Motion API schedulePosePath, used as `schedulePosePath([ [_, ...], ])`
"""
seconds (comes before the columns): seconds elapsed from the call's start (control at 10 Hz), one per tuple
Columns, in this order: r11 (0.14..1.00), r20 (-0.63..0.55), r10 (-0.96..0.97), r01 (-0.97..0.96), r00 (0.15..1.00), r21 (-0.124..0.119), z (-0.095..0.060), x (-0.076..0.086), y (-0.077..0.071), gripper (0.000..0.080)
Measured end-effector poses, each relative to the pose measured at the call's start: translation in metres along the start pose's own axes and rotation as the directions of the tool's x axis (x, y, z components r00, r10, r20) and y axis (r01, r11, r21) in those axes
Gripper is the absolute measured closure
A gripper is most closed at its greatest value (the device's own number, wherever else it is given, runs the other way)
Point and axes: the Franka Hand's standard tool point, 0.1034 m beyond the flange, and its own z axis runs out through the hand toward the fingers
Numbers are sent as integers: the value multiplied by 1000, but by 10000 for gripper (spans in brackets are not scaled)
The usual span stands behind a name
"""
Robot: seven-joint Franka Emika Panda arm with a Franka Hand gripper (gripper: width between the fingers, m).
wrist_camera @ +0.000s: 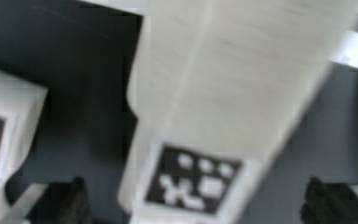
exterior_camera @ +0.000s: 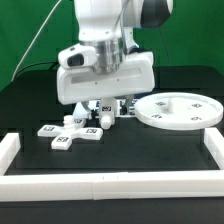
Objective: Assemble round table
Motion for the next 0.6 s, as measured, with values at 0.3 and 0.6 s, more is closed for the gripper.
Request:
schedulePosePath([
  [0.3, 999, -3, -52, 52, 999, 4, -24, 18, -39, 155],
  [0.6, 996, -10, -83, 83, 996, -9, -15, 25, -76, 151],
])
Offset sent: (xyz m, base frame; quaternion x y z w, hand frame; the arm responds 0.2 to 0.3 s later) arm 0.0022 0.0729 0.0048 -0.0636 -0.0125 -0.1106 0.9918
